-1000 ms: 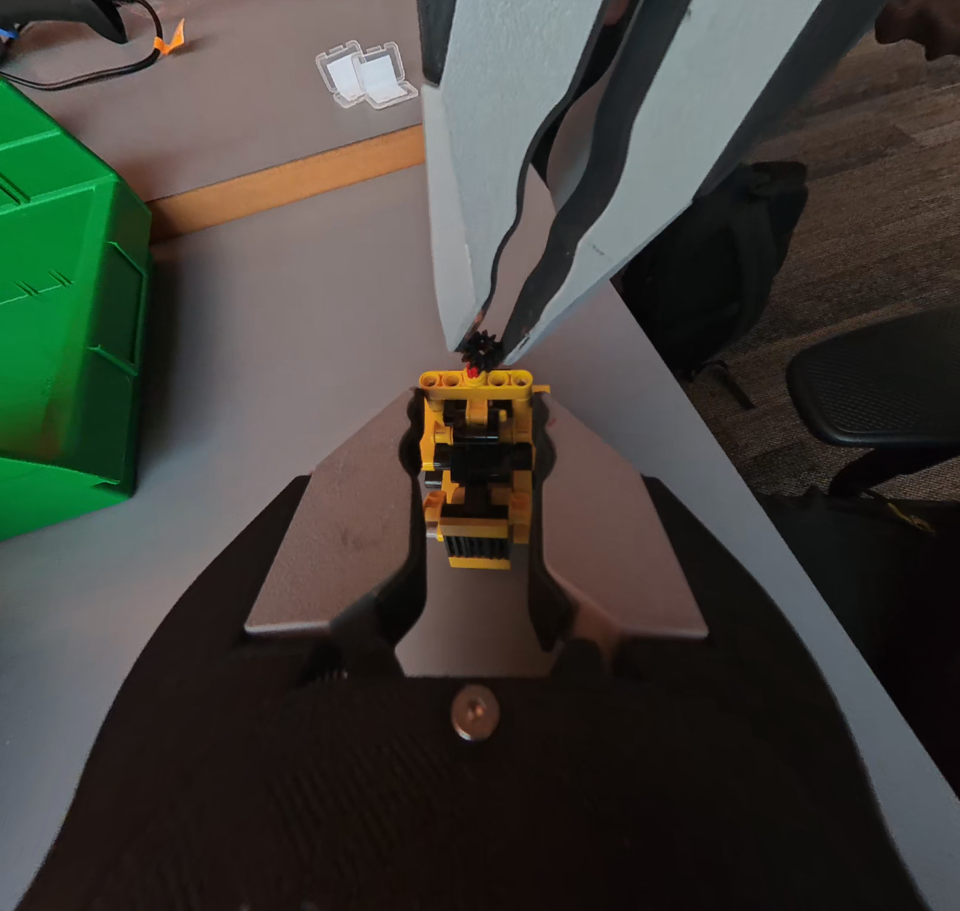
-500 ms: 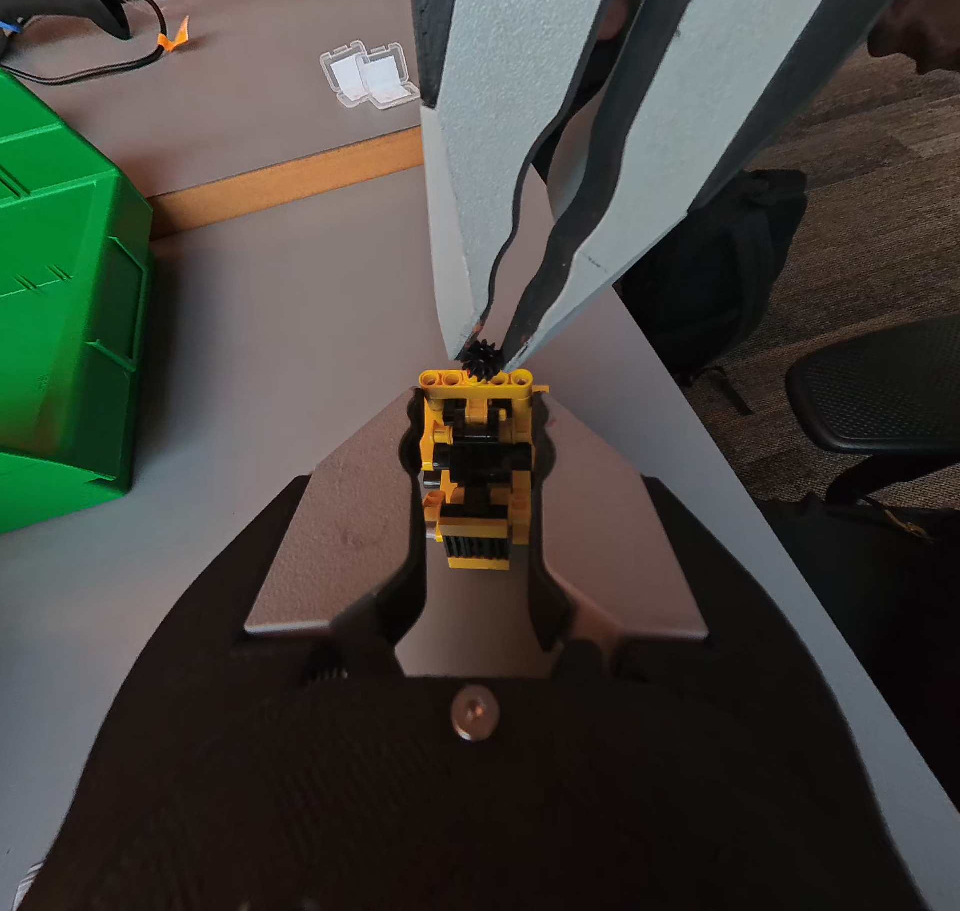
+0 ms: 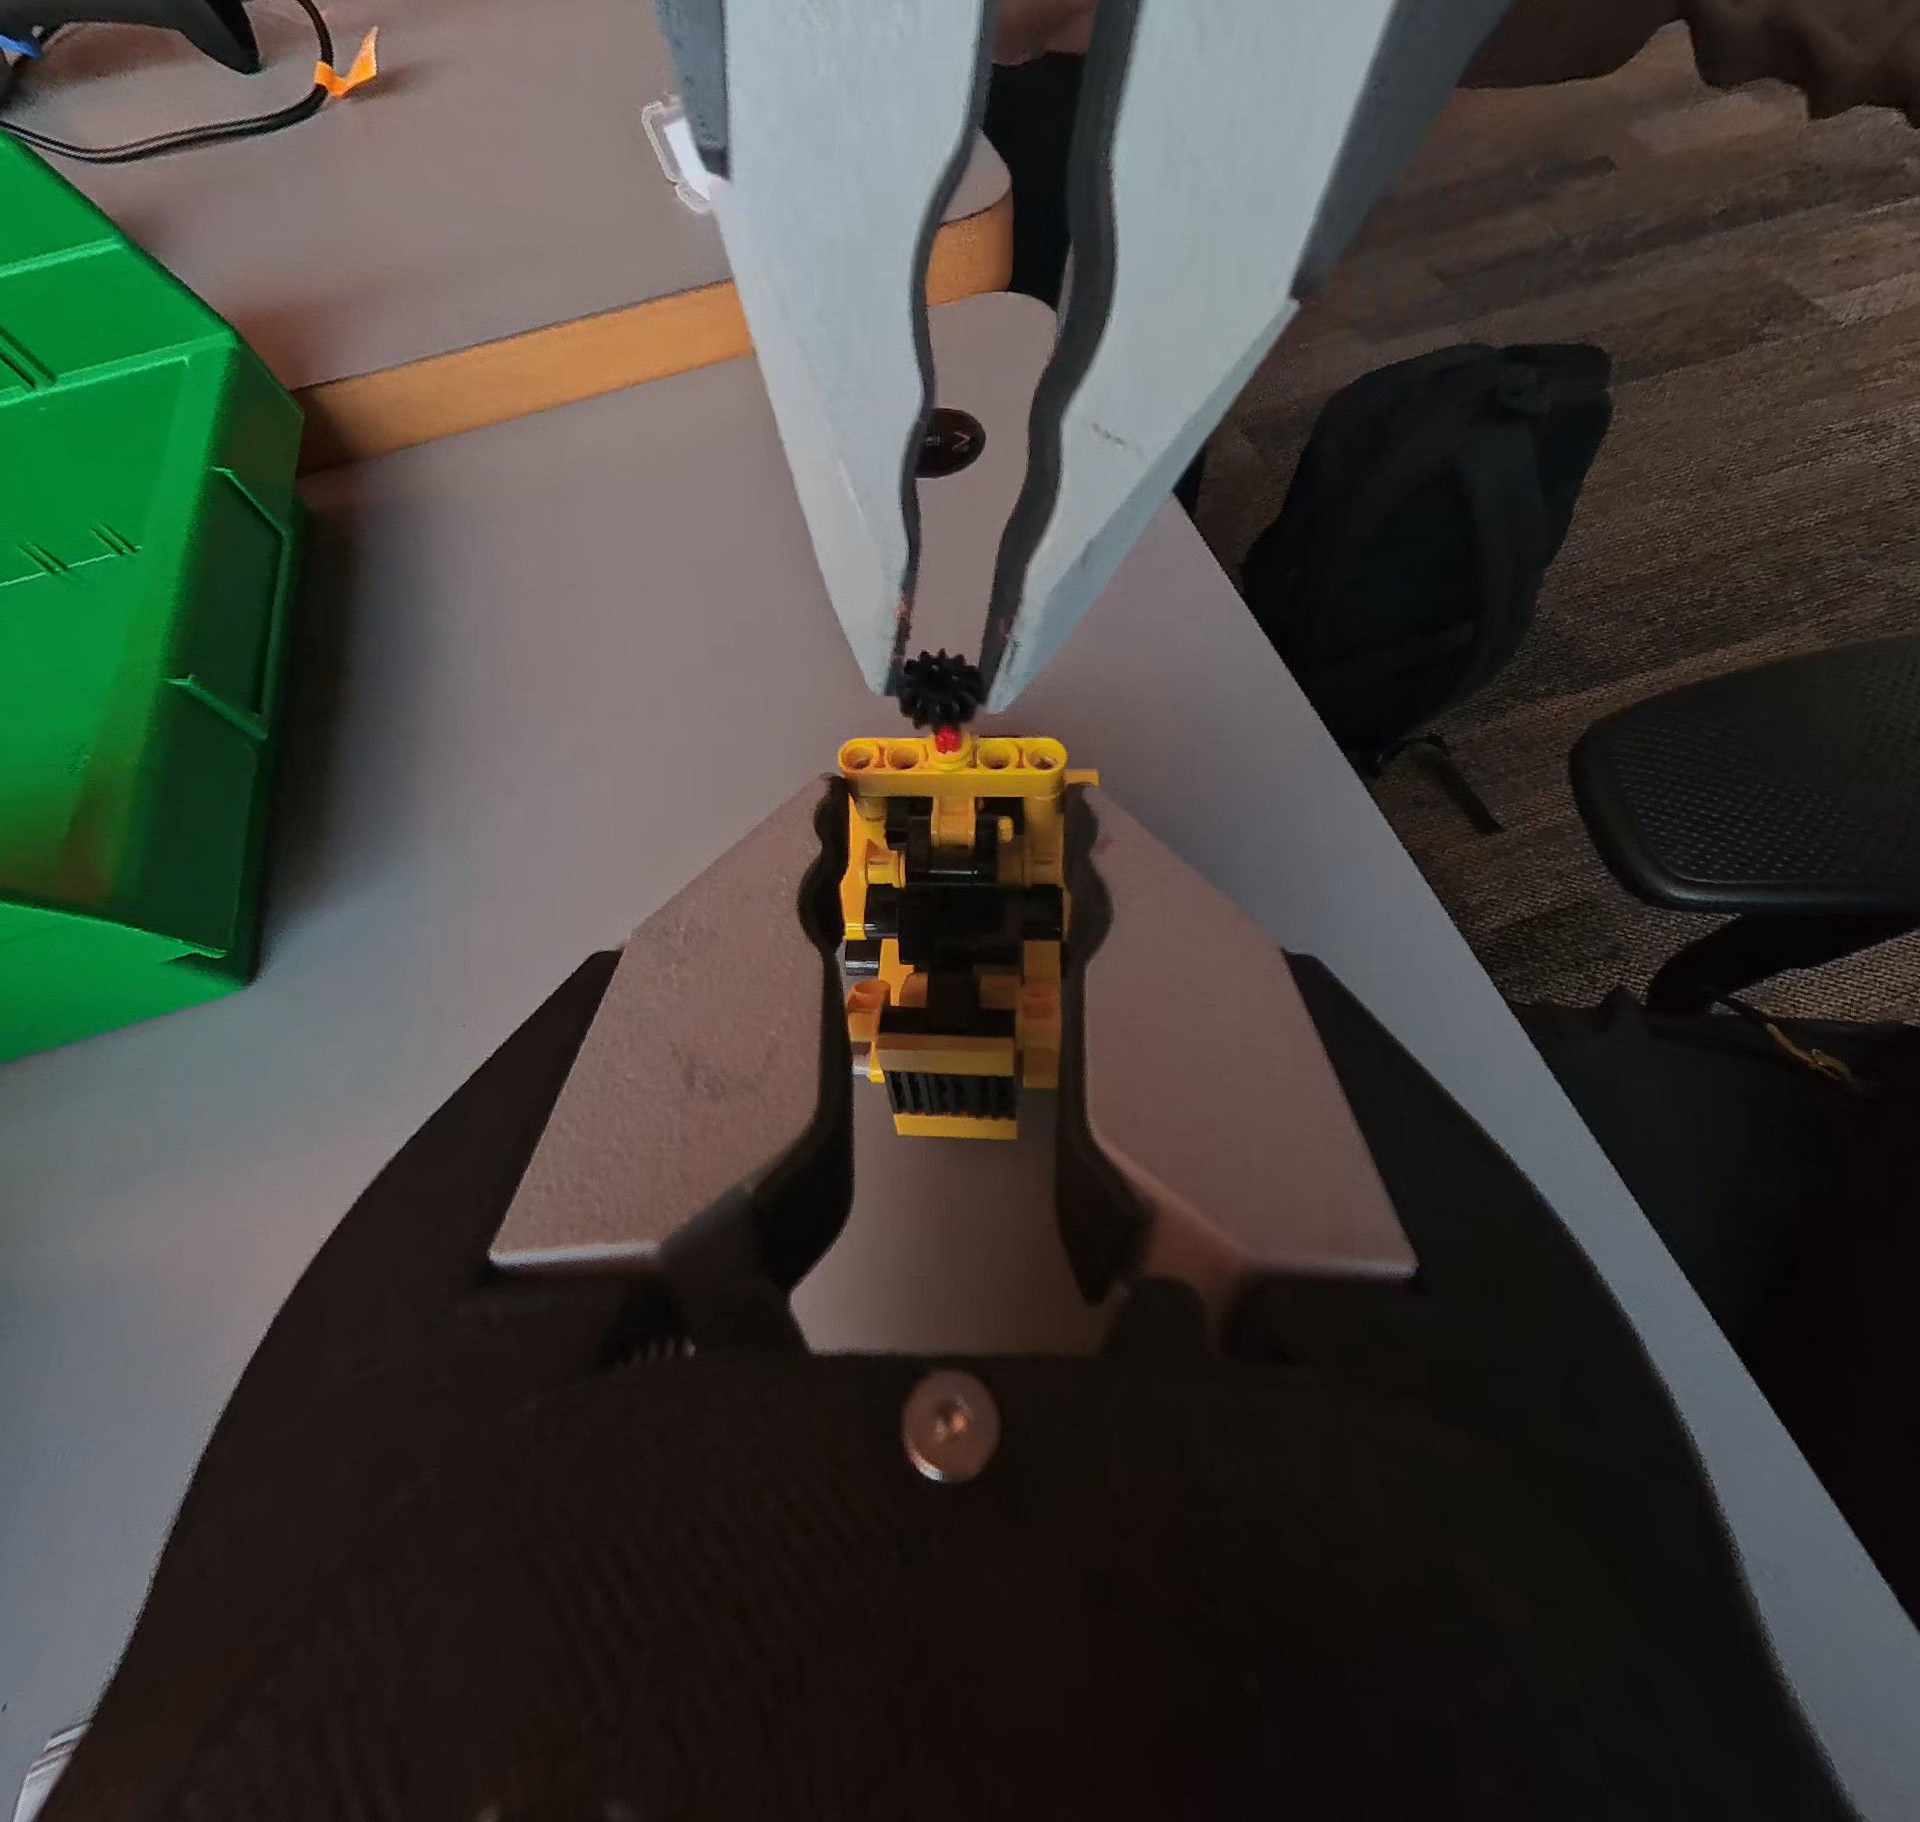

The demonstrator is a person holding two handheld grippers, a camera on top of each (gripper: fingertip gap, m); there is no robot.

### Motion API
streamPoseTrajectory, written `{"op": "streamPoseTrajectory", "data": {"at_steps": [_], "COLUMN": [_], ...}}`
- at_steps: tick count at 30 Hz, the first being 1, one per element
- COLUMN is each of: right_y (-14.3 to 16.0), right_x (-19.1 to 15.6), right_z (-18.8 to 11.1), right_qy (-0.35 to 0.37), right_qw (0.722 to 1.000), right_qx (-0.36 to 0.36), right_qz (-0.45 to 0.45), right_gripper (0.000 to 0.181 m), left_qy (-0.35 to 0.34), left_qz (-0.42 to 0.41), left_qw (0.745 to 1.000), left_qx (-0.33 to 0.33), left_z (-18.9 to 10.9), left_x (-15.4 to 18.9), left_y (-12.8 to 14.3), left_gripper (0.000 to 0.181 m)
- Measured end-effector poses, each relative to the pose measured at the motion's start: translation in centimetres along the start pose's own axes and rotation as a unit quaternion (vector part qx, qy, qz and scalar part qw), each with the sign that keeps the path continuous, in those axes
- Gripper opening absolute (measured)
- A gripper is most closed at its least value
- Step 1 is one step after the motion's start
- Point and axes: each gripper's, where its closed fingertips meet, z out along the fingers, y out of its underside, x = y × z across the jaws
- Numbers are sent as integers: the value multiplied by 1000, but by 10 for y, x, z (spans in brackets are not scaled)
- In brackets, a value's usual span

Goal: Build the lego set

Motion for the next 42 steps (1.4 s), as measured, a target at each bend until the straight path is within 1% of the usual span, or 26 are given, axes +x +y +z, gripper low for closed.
{"op": "streamPoseTrajectory", "data": {"at_steps": [3, 5, 10, 14, 24, 30, 36, 42], "right_y": [-3, -3, 2, 1, 3, 3, 3, 5], "right_x": [3, 4, -3, 0, -3, 0, -2, -1], "right_z": [-5, -6, 1, 1, 1, 2, 2, 1], "right_qy": [-23, -31, -53, -27, 21, 44, 46, 46], "right_qw": [999, 998, 994, 995, 995, 995, 995, 996], "right_qx": [30, 36, 4, -8, -59, -76, -83, -76], "right_qz": [35, 51, 92, 99, 76, 55, 27, 9], "right_gripper": [10, 10, 9, 10, 9, 10, 10, 10], "left_qy": [-1, -2, -4, -13, -46, -74, -79, -79], "left_qz": [-1, -1, -7, -3, -10, 7, 8, 8], "left_qw": [1000, 1000, 1000, 1000, 999, 997, 997, 997], "left_qx": [0, 0, 1, -1, 15, 20, 20, 20], "left_z": [0, 1, 2, 3, 6, 7, 7, 7], "left_x": [0, 0, 0, 0, -3, -5, -6, -6], "left_y": [0, 0, 1, 2, 0, 0, 0, 0], "left_gripper": [38, 38, 38, 39, 38, 39, 39, 39]}}
